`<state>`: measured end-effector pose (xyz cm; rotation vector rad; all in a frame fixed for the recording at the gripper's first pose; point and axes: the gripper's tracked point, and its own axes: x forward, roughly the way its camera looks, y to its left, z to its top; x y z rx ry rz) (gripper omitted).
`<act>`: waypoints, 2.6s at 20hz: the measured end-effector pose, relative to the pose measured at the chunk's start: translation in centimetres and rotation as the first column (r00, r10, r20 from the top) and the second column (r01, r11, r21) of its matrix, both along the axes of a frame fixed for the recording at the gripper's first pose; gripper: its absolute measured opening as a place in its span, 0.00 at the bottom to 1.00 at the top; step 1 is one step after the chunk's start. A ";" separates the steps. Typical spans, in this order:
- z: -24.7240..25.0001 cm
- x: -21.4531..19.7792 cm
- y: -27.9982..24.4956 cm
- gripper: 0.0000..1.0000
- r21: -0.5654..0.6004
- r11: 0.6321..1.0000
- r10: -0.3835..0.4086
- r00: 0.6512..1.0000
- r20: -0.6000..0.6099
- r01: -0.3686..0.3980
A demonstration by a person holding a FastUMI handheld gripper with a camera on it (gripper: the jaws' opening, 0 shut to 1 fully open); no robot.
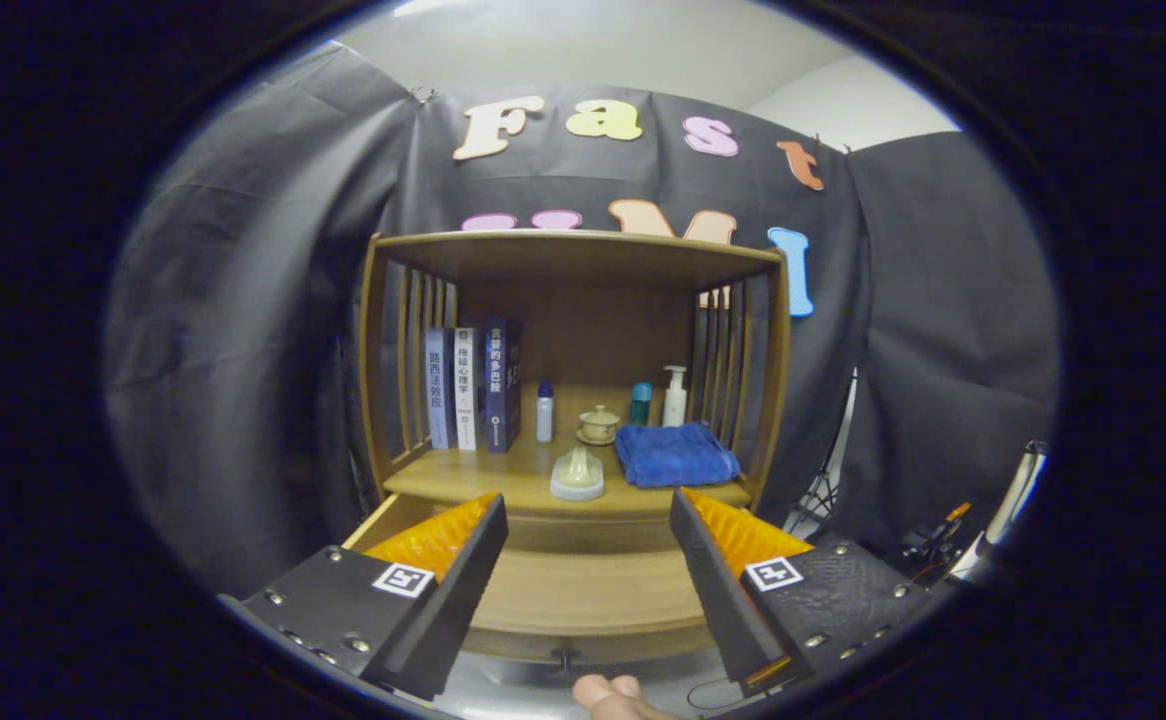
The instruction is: Pull open the drawer, take out the items inside it, and place them on the countertop above the cabinet.
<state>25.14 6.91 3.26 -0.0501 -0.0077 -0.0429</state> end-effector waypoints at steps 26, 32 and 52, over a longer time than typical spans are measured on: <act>-22.4 2.5 1.4 0.98 0.094 0.995 0.046 0.983 -0.178 -0.029; -22.5 3.8 2.2 0.98 0.053 0.998 0.022 0.989 -0.148 -0.014; -20.6 16.1 2.3 0.99 0.109 0.994 0.048 0.983 -0.177 -0.029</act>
